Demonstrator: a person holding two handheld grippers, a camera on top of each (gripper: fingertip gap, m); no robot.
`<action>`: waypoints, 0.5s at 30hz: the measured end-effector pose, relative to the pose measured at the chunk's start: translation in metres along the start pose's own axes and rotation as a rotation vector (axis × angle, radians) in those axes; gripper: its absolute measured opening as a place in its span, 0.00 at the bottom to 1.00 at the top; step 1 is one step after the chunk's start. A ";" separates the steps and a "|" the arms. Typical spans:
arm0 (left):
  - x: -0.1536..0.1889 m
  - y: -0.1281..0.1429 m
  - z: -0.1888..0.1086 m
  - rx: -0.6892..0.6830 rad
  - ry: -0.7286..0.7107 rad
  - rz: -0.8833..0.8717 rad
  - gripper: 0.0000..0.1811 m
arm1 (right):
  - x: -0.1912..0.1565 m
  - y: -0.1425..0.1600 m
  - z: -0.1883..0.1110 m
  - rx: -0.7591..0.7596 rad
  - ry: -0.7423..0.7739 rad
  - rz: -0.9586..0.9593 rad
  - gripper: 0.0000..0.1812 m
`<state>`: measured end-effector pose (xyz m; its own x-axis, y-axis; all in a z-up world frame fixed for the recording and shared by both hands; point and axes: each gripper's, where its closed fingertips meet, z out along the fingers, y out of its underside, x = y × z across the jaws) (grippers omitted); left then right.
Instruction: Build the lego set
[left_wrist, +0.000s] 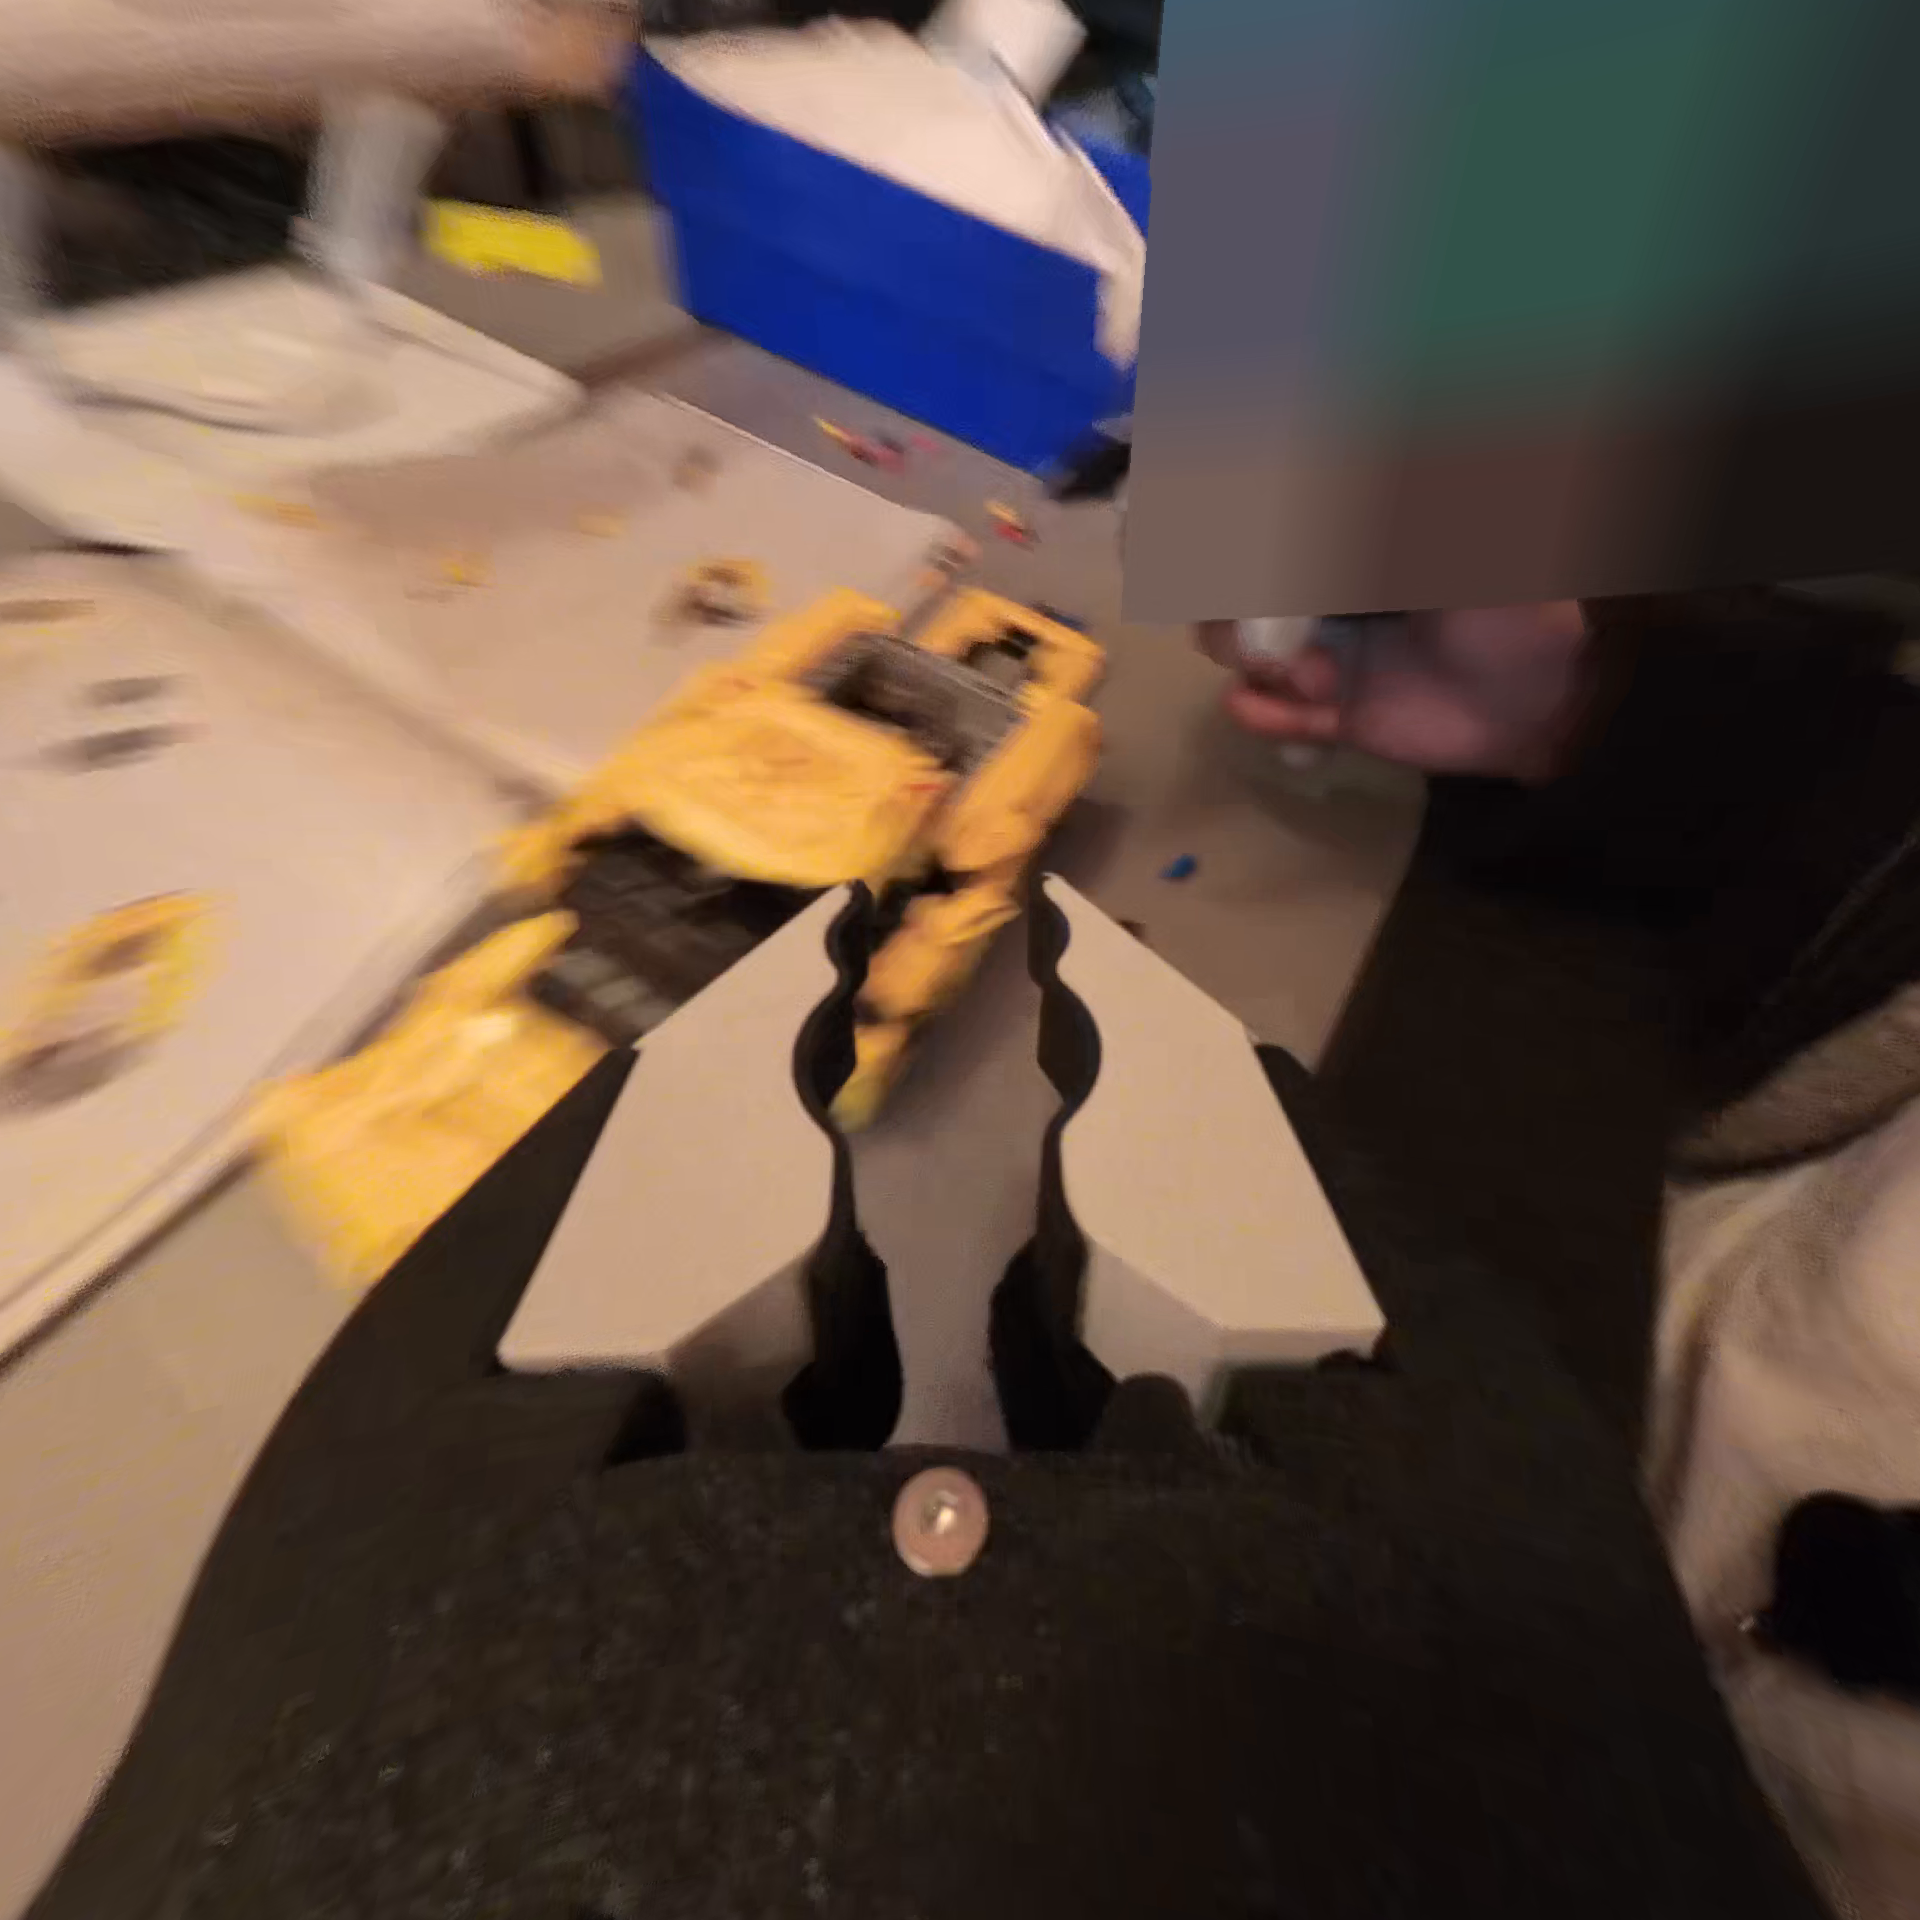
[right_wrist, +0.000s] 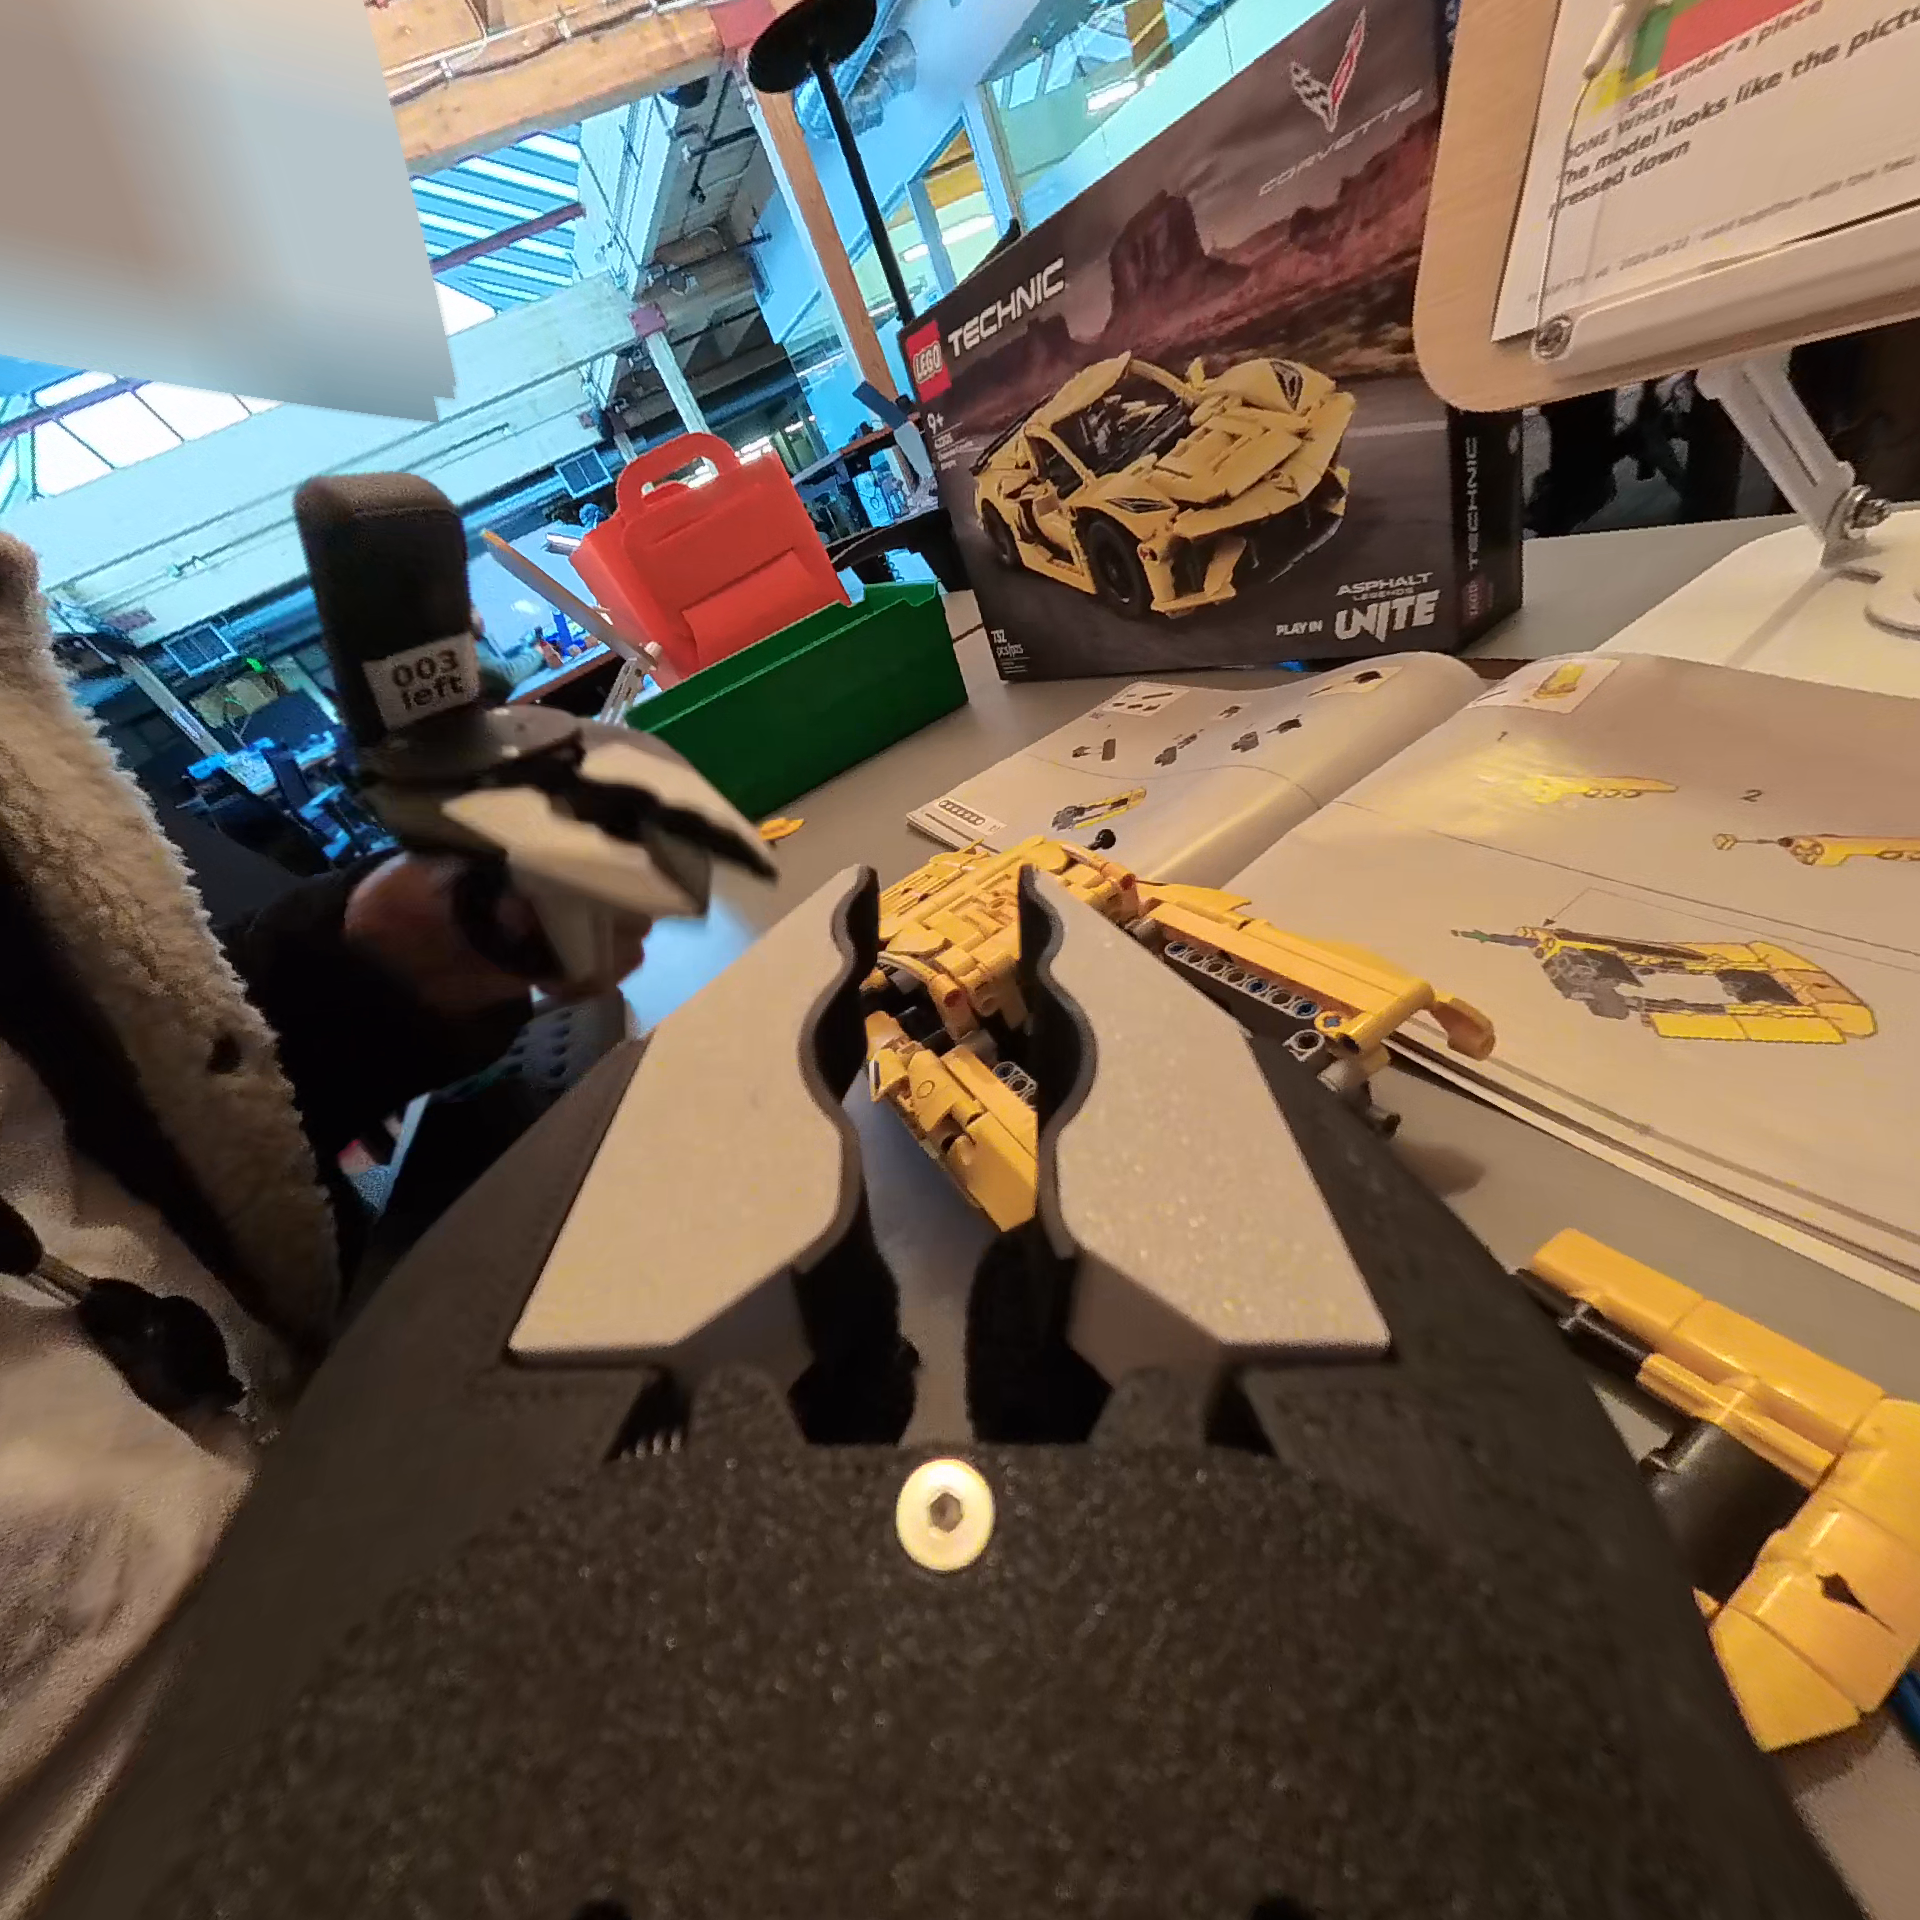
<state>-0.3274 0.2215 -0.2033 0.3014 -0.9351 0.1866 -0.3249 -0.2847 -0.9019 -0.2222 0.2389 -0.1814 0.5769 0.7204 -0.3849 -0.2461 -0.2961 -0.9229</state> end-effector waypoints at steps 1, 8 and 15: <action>-0.026 -0.003 -0.032 0.058 -0.081 -0.017 0.17 | 0.001 0.000 0.000 0.003 -0.002 0.009 0.14; -0.177 0.110 -0.220 -0.202 -0.496 -0.057 0.24 | 0.005 0.000 0.003 0.005 -0.009 0.046 0.14; -0.211 0.159 -0.237 -0.360 -0.559 -0.074 0.27 | 0.011 0.008 0.002 -0.021 0.036 0.041 0.14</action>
<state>-0.6547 0.3236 -0.2934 0.7224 -0.6875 -0.0746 -0.5351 -0.4874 -0.6900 -0.2194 0.2459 -0.1933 0.5941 0.6849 -0.4219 -0.2538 -0.3380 -0.9063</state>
